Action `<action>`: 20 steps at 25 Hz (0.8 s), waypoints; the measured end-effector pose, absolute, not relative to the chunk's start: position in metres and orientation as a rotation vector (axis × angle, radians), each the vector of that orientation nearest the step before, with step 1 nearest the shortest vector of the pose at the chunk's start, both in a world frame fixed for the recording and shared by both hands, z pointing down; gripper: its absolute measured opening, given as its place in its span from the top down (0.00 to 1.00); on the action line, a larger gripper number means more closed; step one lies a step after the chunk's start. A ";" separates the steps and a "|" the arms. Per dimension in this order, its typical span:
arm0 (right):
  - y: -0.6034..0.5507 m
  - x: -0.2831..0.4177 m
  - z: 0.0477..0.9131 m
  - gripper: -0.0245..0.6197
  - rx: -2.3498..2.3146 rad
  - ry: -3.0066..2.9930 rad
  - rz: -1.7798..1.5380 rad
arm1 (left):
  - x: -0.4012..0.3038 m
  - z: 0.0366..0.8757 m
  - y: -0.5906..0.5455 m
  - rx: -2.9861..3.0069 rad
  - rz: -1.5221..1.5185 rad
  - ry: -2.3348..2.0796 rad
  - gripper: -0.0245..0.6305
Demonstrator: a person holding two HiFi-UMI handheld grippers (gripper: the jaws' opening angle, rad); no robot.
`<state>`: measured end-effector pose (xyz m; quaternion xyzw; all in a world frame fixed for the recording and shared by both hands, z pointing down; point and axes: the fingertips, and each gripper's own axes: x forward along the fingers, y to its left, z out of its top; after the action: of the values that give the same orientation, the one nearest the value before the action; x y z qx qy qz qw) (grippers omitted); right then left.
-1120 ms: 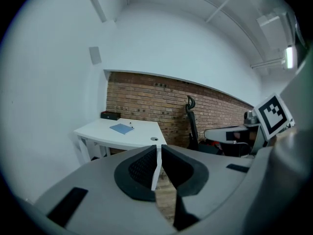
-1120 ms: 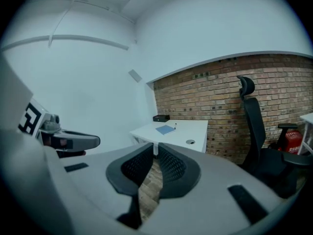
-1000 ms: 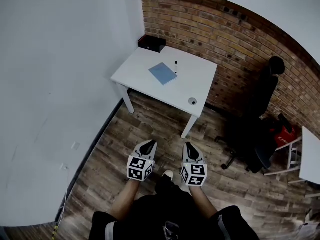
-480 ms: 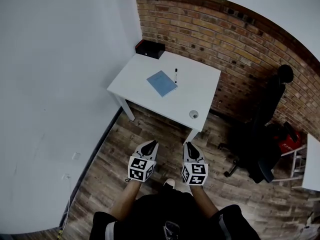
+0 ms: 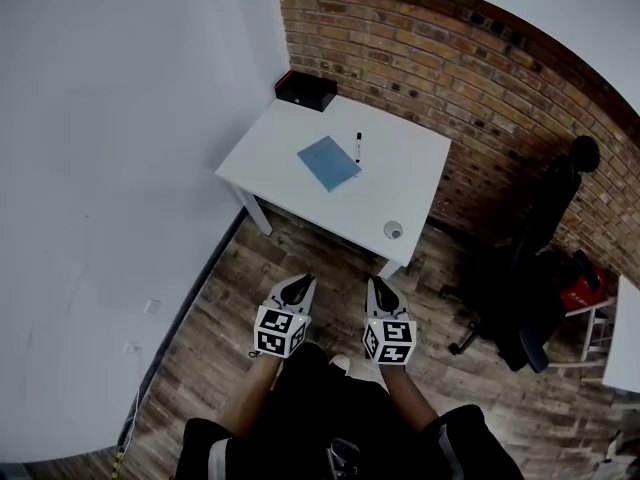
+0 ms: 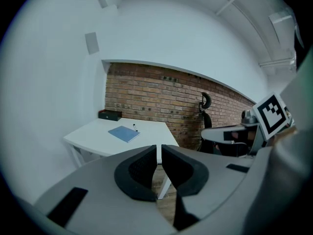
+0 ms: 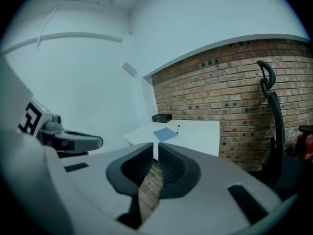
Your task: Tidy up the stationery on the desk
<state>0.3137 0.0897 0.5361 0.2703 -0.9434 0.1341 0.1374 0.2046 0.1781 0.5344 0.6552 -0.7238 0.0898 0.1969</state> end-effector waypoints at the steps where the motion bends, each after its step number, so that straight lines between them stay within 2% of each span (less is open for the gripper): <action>1: 0.090 0.313 0.536 0.92 0.783 -2.730 0.389 | 0.203 0.534 0.178 1.835 0.252 -2.028 0.90; 11: 0.083 0.314 0.535 0.92 0.790 -2.726 0.381 | 0.195 0.529 0.166 1.839 0.229 -2.039 0.90; 20: 0.062 0.282 0.546 0.92 0.793 -2.697 0.374 | 0.165 0.542 0.142 1.840 0.195 -2.013 0.90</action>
<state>0.2820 0.0622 0.5460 0.2765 -0.9399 0.1303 0.1521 0.1650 0.1419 0.5422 0.6591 -0.7210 0.0697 0.2022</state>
